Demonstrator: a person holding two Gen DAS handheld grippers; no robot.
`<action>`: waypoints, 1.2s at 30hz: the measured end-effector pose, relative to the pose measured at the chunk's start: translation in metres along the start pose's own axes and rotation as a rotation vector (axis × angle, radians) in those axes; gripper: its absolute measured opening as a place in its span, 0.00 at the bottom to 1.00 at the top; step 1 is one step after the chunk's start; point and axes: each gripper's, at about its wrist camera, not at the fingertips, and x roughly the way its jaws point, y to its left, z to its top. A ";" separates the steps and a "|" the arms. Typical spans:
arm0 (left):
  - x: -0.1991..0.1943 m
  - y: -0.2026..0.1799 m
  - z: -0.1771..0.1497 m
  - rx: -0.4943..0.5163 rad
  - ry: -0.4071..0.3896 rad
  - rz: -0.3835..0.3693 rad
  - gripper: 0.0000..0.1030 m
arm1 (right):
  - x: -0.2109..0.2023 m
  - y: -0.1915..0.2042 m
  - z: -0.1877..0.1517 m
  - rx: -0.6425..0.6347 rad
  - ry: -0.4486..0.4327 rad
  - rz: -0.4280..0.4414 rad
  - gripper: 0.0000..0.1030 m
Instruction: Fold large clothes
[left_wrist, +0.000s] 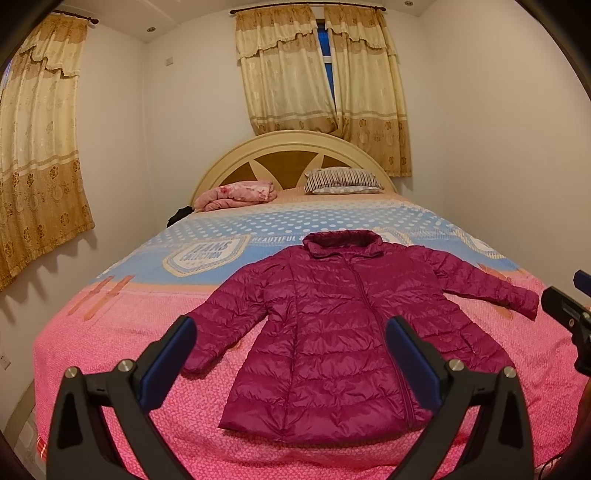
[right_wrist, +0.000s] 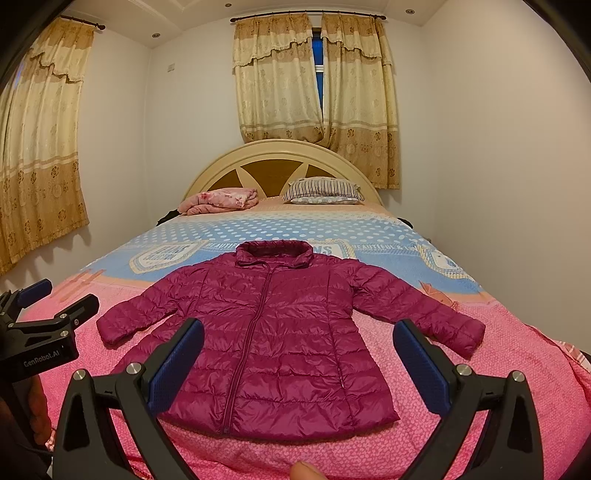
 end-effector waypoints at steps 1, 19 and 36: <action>0.000 0.000 0.000 0.000 0.000 0.001 1.00 | 0.000 0.000 0.000 0.001 -0.001 -0.001 0.99; -0.002 0.003 0.004 -0.004 -0.008 0.003 1.00 | 0.001 -0.001 -0.001 0.002 0.002 0.000 0.99; -0.003 0.003 0.005 -0.005 -0.013 0.004 1.00 | 0.000 0.001 -0.004 -0.001 0.006 0.004 0.99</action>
